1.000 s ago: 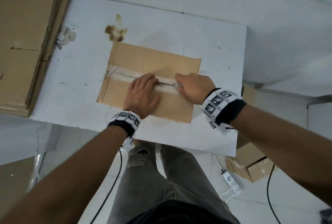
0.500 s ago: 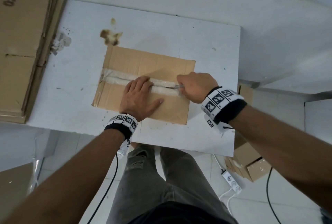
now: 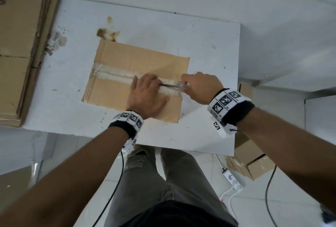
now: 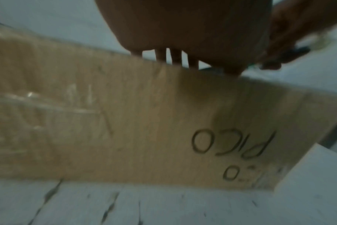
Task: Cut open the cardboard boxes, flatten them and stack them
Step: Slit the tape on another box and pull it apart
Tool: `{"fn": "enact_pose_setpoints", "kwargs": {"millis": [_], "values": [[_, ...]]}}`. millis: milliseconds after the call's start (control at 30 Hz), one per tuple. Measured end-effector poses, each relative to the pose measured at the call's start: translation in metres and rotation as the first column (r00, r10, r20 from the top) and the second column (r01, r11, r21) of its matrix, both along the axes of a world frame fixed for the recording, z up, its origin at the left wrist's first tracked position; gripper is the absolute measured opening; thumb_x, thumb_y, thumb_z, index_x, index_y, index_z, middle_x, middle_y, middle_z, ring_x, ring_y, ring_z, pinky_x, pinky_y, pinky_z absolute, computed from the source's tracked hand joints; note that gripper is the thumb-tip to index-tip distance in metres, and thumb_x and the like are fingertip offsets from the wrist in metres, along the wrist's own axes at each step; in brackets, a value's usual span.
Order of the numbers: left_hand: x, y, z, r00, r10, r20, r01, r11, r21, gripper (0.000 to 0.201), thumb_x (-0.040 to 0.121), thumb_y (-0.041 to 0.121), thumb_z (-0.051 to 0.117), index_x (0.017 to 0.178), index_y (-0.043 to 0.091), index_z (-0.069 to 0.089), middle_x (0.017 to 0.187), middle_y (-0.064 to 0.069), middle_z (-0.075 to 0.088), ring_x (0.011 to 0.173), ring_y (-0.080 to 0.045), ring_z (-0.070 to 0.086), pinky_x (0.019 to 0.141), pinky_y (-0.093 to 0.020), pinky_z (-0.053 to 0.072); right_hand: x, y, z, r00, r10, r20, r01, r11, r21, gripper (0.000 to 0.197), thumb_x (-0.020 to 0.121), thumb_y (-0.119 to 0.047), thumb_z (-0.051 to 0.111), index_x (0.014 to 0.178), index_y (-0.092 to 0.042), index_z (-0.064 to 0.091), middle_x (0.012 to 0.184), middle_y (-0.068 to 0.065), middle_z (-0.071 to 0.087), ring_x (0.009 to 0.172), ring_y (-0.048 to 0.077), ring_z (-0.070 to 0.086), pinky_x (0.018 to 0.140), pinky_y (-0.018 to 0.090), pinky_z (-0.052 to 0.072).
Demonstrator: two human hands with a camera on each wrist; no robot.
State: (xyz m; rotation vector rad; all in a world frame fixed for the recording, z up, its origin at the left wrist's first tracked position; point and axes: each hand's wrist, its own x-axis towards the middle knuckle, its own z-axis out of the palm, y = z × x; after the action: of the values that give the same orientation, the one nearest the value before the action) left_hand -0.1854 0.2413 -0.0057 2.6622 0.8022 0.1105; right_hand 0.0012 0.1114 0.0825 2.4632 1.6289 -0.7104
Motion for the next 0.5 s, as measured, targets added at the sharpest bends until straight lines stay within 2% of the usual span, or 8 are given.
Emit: {"fn": "enact_pose_setpoints", "kwargs": {"millis": [67, 133, 200, 267, 367, 433, 500], "values": [[0.001, -0.005, -0.007, 0.996, -0.079, 0.032, 0.08, 0.997, -0.022, 0.057, 0.09, 0.066, 0.054, 0.128, 0.024, 0.06, 0.144, 0.0, 0.051, 0.143, -0.025, 0.04, 0.124, -0.06, 0.016, 0.015, -0.007, 0.005, 0.999, -0.035, -0.01, 0.034, 0.999, -0.032, 0.022, 0.102, -0.041, 0.048, 0.098, -0.021, 0.055, 0.09, 0.001, 0.061, 0.079, 0.026, 0.062, 0.07, 0.035, 0.048], [0.0, -0.002, -0.013, 0.997, -0.073, 0.013, 0.073, 0.997, -0.019, 0.054, 0.092, 0.067, 0.052, 0.129, 0.027, 0.059, 0.146, 0.003, 0.049, 0.145, -0.023, 0.036, 0.125, -0.058, 0.013, 0.019, -0.013, 0.005, 0.996, -0.09, -0.028, 0.088, 0.994, -0.07, 0.025, 0.102, -0.043, 0.048, 0.096, -0.021, 0.057, 0.088, 0.0, 0.063, 0.078, 0.023, 0.062, 0.068, 0.035, 0.048], [0.001, -0.002, -0.014, 0.998, -0.057, 0.0, 0.057, 0.998, -0.009, 0.053, 0.092, 0.068, 0.051, 0.127, 0.029, 0.059, 0.144, 0.004, 0.05, 0.144, -0.023, 0.037, 0.124, -0.058, 0.015, 0.015, -0.016, -0.001, 0.992, -0.115, -0.056, 0.11, 0.99, -0.085, 0.022, 0.103, -0.042, 0.048, 0.1, -0.022, 0.056, 0.092, 0.001, 0.063, 0.078, 0.023, 0.06, 0.065, 0.032, 0.042], [0.007, -0.001, -0.012, 0.998, -0.054, 0.012, 0.054, 0.999, 0.006, 0.05, 0.091, 0.066, 0.052, 0.123, 0.028, 0.06, 0.139, 0.004, 0.052, 0.139, -0.024, 0.042, 0.122, -0.059, 0.02, 0.015, -0.014, -0.004, 0.99, -0.126, -0.068, 0.121, 0.99, -0.068, 0.02, 0.102, -0.041, 0.049, 0.102, -0.023, 0.057, 0.094, 0.002, 0.063, 0.078, 0.023, 0.06, 0.066, 0.032, 0.042], [0.01, 0.004, -0.011, 0.997, -0.075, 0.035, 0.074, 0.996, 0.05, 0.043, 0.09, 0.062, 0.054, 0.111, 0.025, 0.064, 0.128, 0.004, 0.056, 0.129, -0.025, 0.048, 0.117, -0.06, 0.026, 0.027, -0.021, 0.004, 0.985, -0.16, -0.062, 0.157, 0.986, -0.049, 0.022, 0.101, -0.044, 0.051, 0.096, -0.024, 0.059, 0.086, -0.001, 0.063, 0.073, 0.019, 0.061, 0.06, 0.03, 0.042], [0.012, 0.008, -0.011, 0.995, -0.092, 0.047, 0.089, 0.994, 0.062, 0.042, 0.089, 0.061, 0.055, 0.106, 0.024, 0.064, 0.124, 0.004, 0.056, 0.127, -0.025, 0.047, 0.116, -0.061, 0.026, 0.027, -0.026, 0.004, 0.981, -0.186, -0.054, 0.184, 0.982, -0.044, 0.022, 0.101, -0.044, 0.051, 0.095, -0.024, 0.059, 0.082, -0.002, 0.062, 0.07, 0.019, 0.06, 0.056, 0.029, 0.039], [0.013, 0.007, -0.011, 0.995, -0.091, 0.041, 0.089, 0.995, 0.049, 0.044, 0.088, 0.061, 0.055, 0.106, 0.022, 0.064, 0.124, 0.004, 0.055, 0.127, -0.024, 0.047, 0.117, -0.061, 0.024, 0.014, -0.026, -0.001, 0.979, -0.188, -0.079, 0.185, 0.982, -0.048, 0.021, 0.102, -0.041, 0.051, 0.1, -0.022, 0.058, 0.084, 0.001, 0.063, 0.069, 0.02, 0.059, 0.058, 0.03, 0.041]]}}
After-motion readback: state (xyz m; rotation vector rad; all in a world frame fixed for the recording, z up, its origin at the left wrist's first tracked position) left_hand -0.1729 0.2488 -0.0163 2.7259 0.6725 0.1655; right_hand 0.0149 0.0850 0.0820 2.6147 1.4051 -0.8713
